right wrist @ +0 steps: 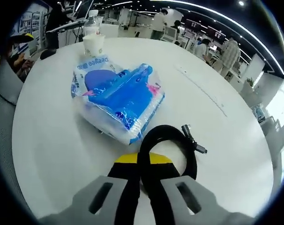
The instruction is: Arrange the tabletop items into an orderly group along one side of the table until the central work area is clear of visible clutter.
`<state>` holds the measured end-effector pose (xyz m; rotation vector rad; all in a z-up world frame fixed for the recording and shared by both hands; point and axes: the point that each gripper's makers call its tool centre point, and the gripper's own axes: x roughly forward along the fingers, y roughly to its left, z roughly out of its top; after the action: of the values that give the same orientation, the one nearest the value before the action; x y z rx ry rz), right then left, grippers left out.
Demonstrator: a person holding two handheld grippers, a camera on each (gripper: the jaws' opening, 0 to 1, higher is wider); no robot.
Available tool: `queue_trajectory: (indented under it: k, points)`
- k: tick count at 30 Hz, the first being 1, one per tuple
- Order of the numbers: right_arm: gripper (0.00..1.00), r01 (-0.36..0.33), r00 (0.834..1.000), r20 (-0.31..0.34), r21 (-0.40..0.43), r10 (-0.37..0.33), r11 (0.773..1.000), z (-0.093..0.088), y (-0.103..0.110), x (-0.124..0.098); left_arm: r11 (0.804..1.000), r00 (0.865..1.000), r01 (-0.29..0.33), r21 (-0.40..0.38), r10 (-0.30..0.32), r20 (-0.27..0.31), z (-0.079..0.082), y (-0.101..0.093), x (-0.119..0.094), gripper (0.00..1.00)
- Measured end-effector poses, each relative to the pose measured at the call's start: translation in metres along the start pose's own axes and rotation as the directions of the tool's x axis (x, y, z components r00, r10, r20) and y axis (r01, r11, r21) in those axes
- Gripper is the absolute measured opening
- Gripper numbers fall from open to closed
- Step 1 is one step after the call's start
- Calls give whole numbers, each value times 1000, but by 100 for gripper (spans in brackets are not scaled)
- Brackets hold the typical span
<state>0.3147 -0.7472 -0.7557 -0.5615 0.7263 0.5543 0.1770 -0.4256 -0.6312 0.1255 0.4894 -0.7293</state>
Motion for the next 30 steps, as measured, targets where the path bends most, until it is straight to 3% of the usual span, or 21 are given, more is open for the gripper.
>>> queue_trajectory:
  k: [9, 30]
  points:
    - [2, 38, 999, 18, -9, -38, 999, 3, -9, -14, 1000, 1000, 3, 5, -3, 10, 2, 0, 0, 87]
    - [2, 94, 990, 107, -21, -92, 995, 36, -15, -57, 1000, 999, 12, 5, -12, 39, 5, 2, -1, 88]
